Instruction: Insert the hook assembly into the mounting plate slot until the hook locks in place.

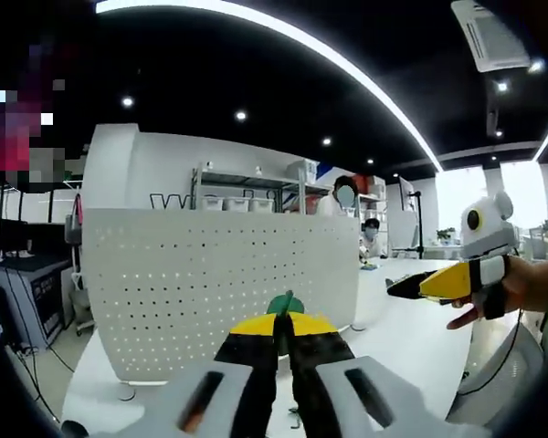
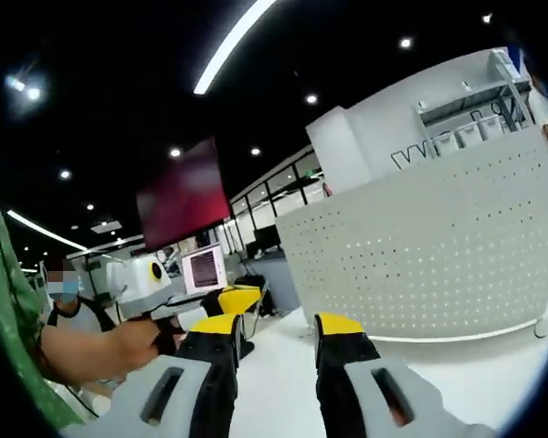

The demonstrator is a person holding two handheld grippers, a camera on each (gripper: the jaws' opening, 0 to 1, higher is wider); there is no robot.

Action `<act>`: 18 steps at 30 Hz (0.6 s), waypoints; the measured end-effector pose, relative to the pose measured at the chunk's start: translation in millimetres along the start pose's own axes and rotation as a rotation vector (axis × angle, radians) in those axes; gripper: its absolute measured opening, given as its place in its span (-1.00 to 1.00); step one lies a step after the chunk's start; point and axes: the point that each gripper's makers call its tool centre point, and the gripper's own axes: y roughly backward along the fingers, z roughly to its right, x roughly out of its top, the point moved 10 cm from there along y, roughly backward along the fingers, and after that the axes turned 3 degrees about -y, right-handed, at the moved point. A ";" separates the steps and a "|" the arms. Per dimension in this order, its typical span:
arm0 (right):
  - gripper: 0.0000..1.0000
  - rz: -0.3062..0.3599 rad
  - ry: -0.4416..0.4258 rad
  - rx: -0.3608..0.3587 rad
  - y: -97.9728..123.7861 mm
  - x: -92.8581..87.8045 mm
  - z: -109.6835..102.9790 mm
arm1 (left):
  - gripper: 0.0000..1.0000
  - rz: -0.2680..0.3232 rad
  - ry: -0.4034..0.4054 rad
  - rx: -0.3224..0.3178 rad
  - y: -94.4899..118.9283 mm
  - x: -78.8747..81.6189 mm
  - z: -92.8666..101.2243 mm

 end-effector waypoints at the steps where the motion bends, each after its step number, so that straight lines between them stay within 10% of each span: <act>1: -0.37 0.001 0.001 0.003 -1.5 0.9 -0.6 | -0.93 0.001 0.000 -0.002 -0.1 0.5 0.5; 18: -0.51 0.001 0.004 0.033 -17.8 6.7 -5.4 | -0.93 0.026 0.014 -0.038 0.7 6.8 19.9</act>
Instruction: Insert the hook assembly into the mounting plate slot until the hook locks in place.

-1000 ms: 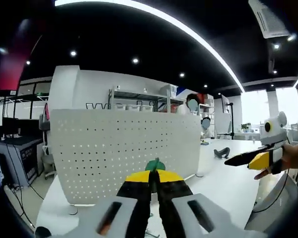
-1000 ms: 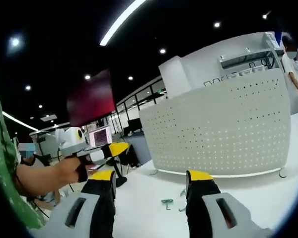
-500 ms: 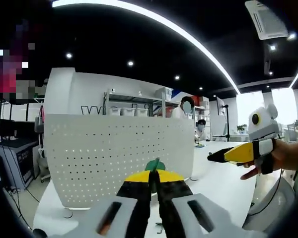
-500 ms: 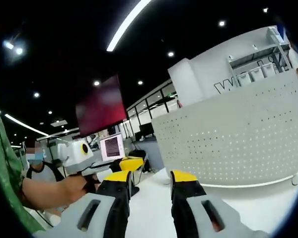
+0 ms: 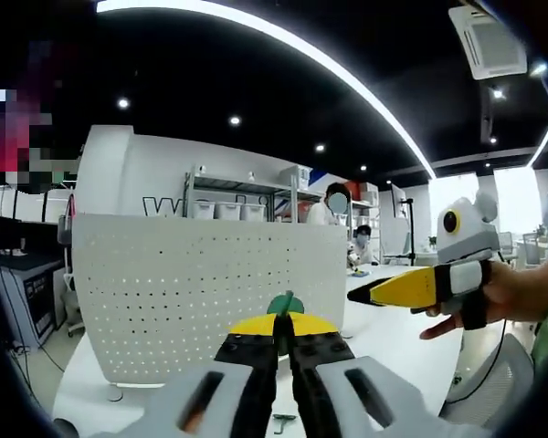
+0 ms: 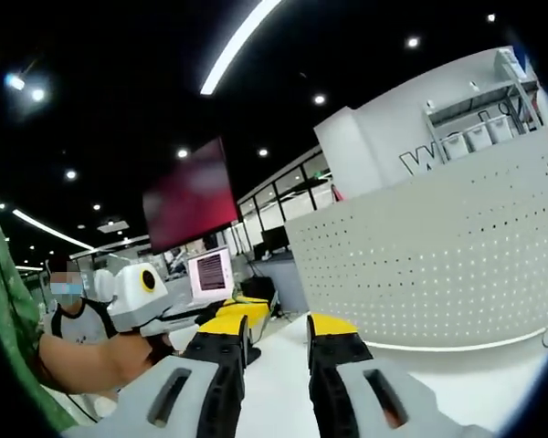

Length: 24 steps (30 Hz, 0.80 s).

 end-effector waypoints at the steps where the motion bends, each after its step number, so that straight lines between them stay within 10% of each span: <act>1: -0.53 0.000 -0.001 0.001 -0.4 0.0 0.4 | -0.93 0.002 0.001 -0.001 0.0 0.3 0.9; 24: -0.75 -0.004 -0.110 0.014 -9.2 -3.1 4.7 | -0.93 0.004 0.024 -0.037 -3.2 -3.0 20.3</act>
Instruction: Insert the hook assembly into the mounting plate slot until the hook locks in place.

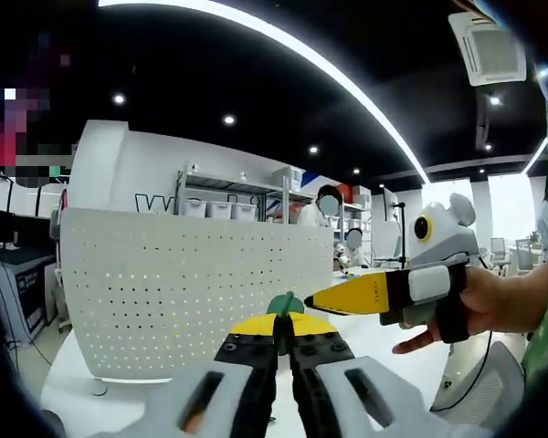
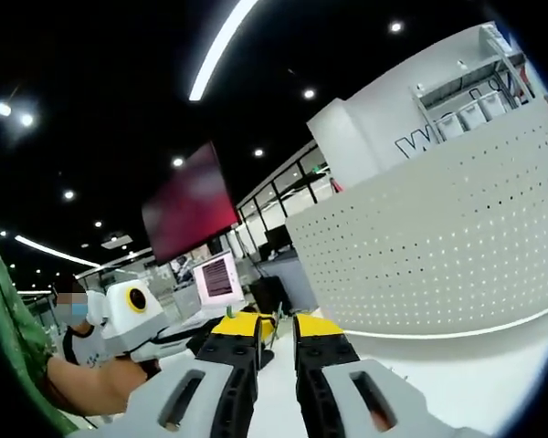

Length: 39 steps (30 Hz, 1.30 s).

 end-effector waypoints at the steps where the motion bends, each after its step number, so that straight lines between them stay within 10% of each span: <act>1: -0.76 0.001 -0.008 0.001 0.0 0.1 0.7 | -0.93 0.001 0.001 -0.001 -0.2 0.0 0.6; 13: -0.88 -0.005 -0.065 0.008 -1.2 -2.8 2.1 | -0.93 -0.002 -0.001 -0.013 -1.0 -0.1 4.6; 39: -1.00 -0.021 0.117 -0.028 0.7 -2.5 -2.8 | -0.93 -0.046 -0.029 -0.024 -3.9 -1.5 8.5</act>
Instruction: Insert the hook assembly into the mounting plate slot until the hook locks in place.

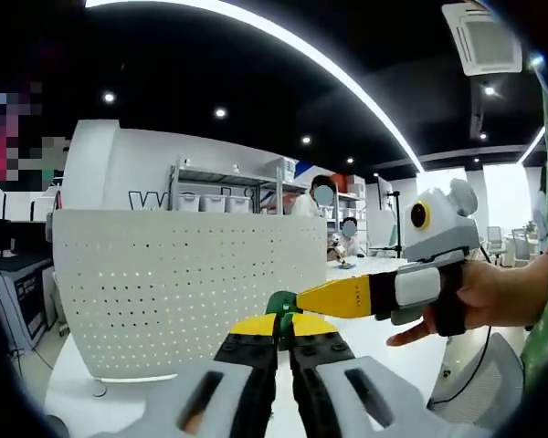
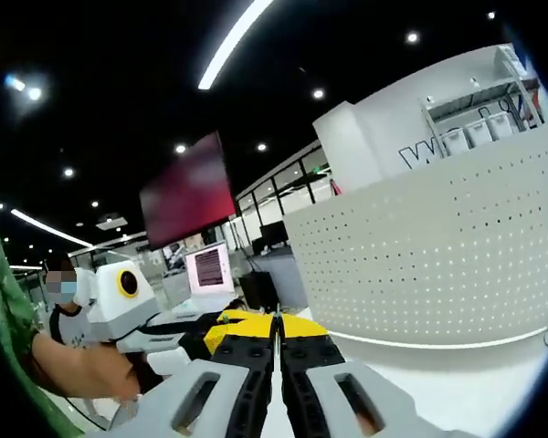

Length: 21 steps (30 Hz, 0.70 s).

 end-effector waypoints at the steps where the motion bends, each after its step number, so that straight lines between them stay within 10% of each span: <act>1: -1.00 0.001 0.004 -0.001 0.0 0.2 0.2 | -0.93 0.001 0.000 0.000 -0.1 0.2 0.1; 21: -1.00 -0.020 0.127 -0.020 -1.7 0.7 -0.9 | -0.93 -0.009 -0.002 0.000 -2.1 -2.9 -0.3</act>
